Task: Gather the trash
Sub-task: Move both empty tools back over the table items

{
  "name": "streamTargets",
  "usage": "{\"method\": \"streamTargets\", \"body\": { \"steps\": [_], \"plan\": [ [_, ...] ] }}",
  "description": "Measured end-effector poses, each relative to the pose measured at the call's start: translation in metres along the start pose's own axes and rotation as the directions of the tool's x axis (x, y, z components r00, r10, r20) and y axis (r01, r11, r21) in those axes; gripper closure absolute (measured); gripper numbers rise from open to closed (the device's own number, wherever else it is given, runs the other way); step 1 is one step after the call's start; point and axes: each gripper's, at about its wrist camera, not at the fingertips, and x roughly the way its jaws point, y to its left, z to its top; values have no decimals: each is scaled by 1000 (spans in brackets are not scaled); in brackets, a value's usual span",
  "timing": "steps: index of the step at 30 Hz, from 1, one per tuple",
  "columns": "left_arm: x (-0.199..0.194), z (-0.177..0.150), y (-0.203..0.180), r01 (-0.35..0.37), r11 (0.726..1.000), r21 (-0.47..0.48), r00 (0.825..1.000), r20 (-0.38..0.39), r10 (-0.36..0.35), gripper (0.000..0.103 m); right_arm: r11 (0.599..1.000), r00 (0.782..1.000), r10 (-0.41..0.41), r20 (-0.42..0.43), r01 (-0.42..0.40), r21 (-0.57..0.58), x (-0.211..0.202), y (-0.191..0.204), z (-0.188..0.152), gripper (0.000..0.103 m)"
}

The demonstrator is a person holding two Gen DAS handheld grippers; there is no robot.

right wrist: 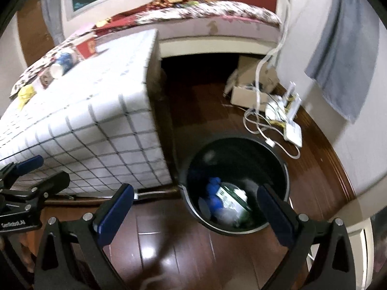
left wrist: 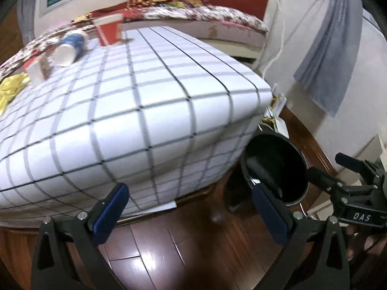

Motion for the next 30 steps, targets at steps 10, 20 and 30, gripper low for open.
{"method": "streamTargets", "body": {
  "steps": [10, 20, 30],
  "plan": [
    [-36, 13, 44, -38, 997, -74, 994, 95, 45, 1, 992, 994, 78, 78, -70, -104, -15, 65, 35, 1],
    [-59, 27, 135, -168, 969, -180, 973, 130, 193, 1, 966, 967, 203, 154, -172, -191, -16, 144, 86, 1],
    [-79, 44, 238, -318, 908, -273, 921, 135, 364, 1, 906, 940, 332, 81, -294, -303, 12, 249, 132, 1]
  ]
}}
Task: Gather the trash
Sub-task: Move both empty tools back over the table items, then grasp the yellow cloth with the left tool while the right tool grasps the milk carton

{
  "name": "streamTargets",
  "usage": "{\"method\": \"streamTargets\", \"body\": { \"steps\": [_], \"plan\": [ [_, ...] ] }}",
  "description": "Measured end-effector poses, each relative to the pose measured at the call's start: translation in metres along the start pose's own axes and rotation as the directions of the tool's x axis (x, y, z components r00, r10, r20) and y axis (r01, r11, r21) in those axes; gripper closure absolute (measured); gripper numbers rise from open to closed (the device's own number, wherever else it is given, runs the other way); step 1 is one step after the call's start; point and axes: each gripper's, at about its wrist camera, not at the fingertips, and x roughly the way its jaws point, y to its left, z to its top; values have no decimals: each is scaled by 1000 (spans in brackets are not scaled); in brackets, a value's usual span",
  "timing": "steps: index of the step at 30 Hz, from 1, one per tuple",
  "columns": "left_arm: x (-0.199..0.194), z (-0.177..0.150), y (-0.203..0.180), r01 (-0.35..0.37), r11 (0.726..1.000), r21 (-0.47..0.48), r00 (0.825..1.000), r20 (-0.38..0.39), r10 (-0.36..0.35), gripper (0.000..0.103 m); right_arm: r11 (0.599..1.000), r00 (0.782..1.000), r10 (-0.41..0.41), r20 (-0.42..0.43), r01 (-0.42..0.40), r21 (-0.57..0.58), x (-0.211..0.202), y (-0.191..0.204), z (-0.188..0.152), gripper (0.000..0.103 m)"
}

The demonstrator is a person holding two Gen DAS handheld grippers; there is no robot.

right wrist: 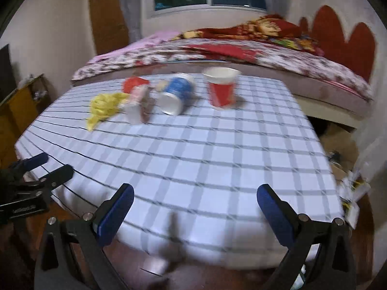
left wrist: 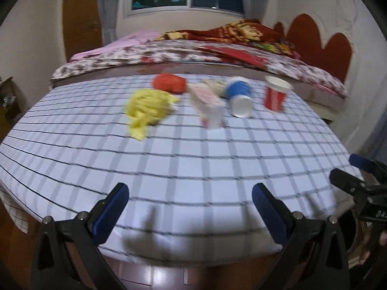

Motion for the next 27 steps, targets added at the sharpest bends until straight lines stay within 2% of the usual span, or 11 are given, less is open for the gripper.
{"method": "streamTargets", "body": {
  "steps": [4, 7, 9, 12, 17, 24, 27],
  "plan": [
    [18, 18, 32, -47, 999, -20, 999, 11, 47, 1, 998, 999, 41, 35, -39, -55, 23, 32, 30, 3],
    [35, 34, 55, -60, 998, -31, 998, 9, 60, 1, 995, 997, 70, 31, -68, -71, 45, 49, 49, 14],
    [49, 43, 65, -69, 997, -26, 998, -5, 69, 2, 993, 995, 94, 19, -92, -76, 62, 60, 61, 18],
    [72, 56, 76, -53, 998, -22, 998, -18, 53, 11, 990, 994, 112, 1, -111, -89, 87, 75, 76, 24],
    [95, 69, 78, -17, 1000, -18, 1000, -16, 17, 14, 985, 991, 121, -56, -126, -114, 131, 96, 93, 34],
    [122, 86, 77, 29, 999, -18, 999, -13, -30, 17, 981, 989, 113, -98, -127, -145, 169, 107, 105, 42],
    [135, 93, 73, 33, 999, 5, 998, -45, -33, 19, 980, 988, 113, -109, -129, -153, 179, 110, 110, 52]
  ]
}}
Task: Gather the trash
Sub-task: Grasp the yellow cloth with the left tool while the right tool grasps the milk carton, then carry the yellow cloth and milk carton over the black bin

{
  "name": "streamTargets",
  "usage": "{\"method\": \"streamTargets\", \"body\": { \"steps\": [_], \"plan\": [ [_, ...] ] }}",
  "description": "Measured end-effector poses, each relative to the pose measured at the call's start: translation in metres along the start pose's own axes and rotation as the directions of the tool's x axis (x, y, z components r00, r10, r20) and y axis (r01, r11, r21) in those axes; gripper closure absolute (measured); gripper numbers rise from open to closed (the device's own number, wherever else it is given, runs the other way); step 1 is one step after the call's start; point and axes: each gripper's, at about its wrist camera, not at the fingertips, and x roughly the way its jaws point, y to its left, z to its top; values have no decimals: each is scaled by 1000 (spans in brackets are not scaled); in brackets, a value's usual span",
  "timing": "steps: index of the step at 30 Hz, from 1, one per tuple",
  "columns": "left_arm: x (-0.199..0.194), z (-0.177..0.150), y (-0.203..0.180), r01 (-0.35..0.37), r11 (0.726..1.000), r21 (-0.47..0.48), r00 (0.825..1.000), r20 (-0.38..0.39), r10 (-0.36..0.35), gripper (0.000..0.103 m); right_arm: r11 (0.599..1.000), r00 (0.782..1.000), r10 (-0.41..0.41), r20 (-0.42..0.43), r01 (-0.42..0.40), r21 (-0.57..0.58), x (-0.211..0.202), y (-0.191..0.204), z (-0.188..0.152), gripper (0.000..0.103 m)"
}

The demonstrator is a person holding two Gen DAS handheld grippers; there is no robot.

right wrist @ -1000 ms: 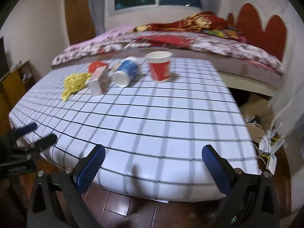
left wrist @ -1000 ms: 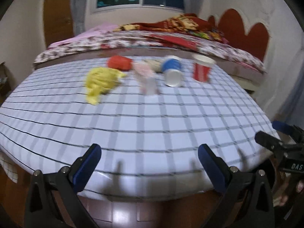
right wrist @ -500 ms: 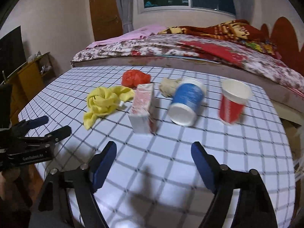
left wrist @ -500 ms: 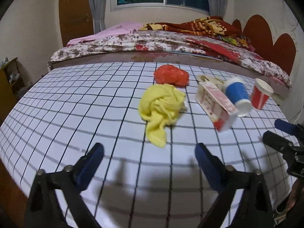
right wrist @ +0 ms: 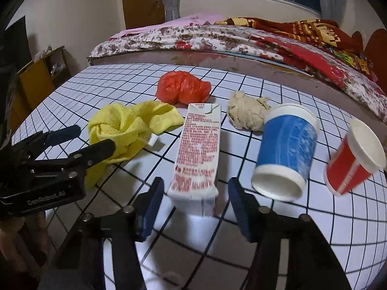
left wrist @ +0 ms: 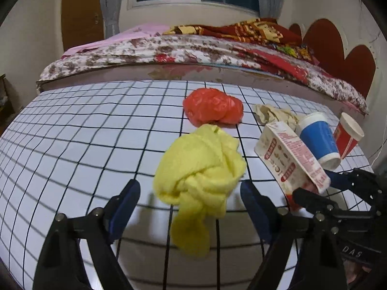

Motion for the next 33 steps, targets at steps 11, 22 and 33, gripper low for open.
{"method": "streamTargets", "body": {
  "steps": [11, 22, 33],
  "plan": [
    [23, 7, -1, 74, 997, 0, 995, -61, -73, 61, 1000, 1000, 6, 5, -6, 12, 6, -7, 2, 66],
    [-27, -12, -10, 73, 996, 48, 997, 22, -75, 65, 999, 994, 29, 101, -32, 29, -41, -8, -10, 66],
    [-89, -39, -56, 110, 991, 78, 989, 94, -117, 65, 995, 980, 4, 198, -25, 100, -125, -35, -58, 66]
  ]
}}
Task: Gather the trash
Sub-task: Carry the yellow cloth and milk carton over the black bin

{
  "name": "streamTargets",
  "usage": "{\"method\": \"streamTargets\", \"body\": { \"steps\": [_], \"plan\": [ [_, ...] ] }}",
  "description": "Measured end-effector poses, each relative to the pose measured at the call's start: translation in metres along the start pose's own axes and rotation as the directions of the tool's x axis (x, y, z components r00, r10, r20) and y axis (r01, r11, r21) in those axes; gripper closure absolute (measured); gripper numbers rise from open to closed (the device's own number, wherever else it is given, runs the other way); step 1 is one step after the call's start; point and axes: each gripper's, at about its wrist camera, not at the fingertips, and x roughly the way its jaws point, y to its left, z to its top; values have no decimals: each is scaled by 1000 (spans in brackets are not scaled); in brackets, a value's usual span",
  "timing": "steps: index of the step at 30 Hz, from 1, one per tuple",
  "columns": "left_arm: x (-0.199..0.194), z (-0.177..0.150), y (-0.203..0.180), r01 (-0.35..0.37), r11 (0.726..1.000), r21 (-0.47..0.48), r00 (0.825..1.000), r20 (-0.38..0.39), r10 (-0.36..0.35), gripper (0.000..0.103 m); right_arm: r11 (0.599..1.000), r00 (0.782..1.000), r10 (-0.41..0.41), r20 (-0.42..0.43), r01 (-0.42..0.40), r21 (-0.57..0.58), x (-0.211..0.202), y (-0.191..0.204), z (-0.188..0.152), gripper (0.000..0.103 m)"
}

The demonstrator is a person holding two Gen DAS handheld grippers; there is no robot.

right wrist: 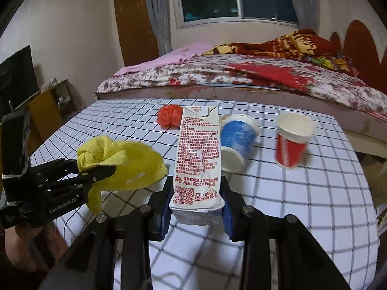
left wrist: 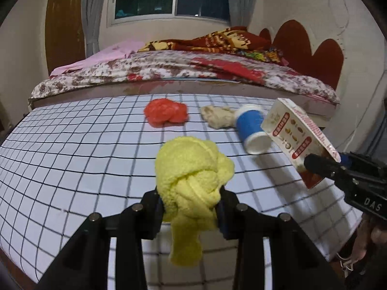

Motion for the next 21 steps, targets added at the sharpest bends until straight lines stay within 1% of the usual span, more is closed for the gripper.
{"method": "streamTargets", "body": {
  "steps": [8, 14, 21],
  "plan": [
    [-29, -8, -48, 61, 998, 32, 997, 35, -62, 67, 997, 999, -37, 40, 34, 63, -57, -29, -27, 66],
    [-41, -14, -87, 114, 991, 74, 993, 31, -116, 67, 993, 994, -83, 69, 77, 89, -96, -49, -46, 66],
    [-52, -19, -135, 171, 976, 135, 984, 27, -176, 67, 982, 985, -143, 97, 129, 134, -141, -79, -67, 66]
  ]
}}
